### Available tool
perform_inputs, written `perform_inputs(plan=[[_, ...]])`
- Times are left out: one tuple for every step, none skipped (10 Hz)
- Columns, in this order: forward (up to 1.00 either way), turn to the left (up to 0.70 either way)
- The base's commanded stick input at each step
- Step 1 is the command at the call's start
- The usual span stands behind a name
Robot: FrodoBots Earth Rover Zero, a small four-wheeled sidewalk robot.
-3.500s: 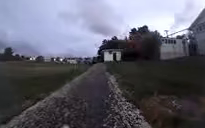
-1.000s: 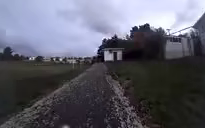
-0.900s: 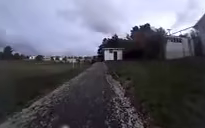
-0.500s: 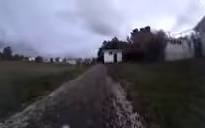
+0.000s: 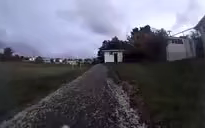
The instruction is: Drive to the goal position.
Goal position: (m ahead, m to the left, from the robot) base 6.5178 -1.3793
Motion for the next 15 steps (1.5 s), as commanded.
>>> perform_inputs(plan=[[0.6,-0.15],[0.6,-0.15],[0.6,-0.14],[0.6,-0.1],[0.6,-0.07],[0.6,-0.04],[0.6,0.0],[0.6,0.0],[0.6,0.0],[0.6,0.0],[0.6,0.0],[0.6,0.0],[0.6,0.0],[0.6,0.0],[0.6,0.0]])
